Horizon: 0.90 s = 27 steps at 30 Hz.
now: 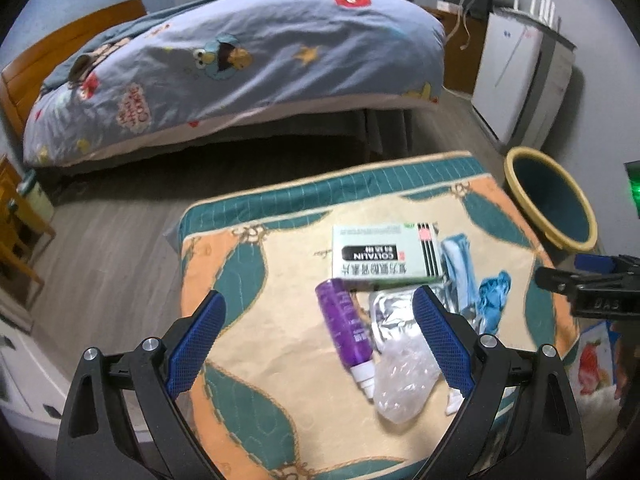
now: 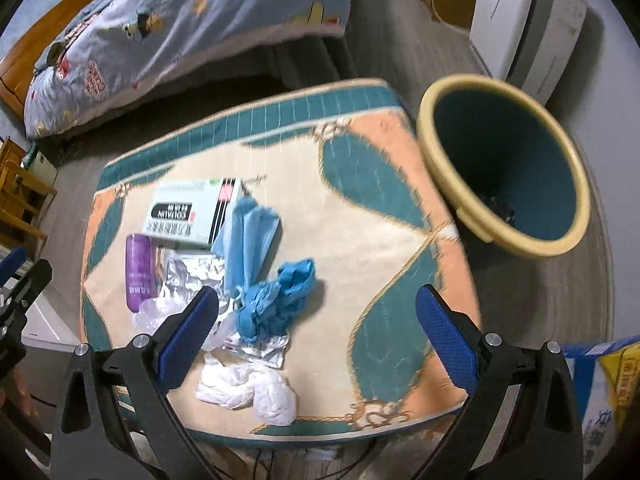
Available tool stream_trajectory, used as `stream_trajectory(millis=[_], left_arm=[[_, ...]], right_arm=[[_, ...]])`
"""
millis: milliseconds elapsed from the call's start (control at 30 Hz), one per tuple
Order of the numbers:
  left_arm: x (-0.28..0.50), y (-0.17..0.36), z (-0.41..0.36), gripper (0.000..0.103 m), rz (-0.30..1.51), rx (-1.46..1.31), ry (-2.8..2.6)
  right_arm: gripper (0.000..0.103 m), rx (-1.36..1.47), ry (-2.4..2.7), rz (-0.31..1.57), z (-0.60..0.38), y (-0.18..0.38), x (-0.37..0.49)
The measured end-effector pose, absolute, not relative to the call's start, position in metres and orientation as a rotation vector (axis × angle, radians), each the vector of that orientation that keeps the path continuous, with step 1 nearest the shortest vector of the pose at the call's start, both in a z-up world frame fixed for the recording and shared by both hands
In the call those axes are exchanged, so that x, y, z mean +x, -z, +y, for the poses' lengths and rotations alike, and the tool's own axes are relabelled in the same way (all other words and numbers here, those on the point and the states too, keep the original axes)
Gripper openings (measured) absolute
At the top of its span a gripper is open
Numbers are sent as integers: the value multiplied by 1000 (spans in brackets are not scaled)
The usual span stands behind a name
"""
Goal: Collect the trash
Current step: 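Grasp the blue gloves with the right tool while the left tool grasps the clear plastic bag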
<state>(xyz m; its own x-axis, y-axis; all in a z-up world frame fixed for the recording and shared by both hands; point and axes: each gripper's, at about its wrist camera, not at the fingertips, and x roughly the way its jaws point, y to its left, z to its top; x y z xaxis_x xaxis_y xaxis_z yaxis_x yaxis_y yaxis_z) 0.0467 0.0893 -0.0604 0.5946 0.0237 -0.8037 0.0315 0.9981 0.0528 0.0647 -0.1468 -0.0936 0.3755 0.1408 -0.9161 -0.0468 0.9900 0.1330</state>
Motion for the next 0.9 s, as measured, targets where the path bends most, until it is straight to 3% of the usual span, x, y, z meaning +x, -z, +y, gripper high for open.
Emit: stream_trajectory(millis=[133, 367, 567, 900], left_arm=[[46, 66, 87, 94, 948, 94, 29], [47, 78, 84, 94, 1002, 89, 92], [46, 93, 60, 83, 1076, 115, 212], [45, 143, 17, 59, 1248, 297, 294]], right_arm=[[82, 88, -149, 1231, -135, 111, 66], [40, 95, -230, 1299, -117, 129, 73], [17, 128, -252, 1334, -117, 138, 78], [13, 129, -243, 1268, -126, 119, 82]])
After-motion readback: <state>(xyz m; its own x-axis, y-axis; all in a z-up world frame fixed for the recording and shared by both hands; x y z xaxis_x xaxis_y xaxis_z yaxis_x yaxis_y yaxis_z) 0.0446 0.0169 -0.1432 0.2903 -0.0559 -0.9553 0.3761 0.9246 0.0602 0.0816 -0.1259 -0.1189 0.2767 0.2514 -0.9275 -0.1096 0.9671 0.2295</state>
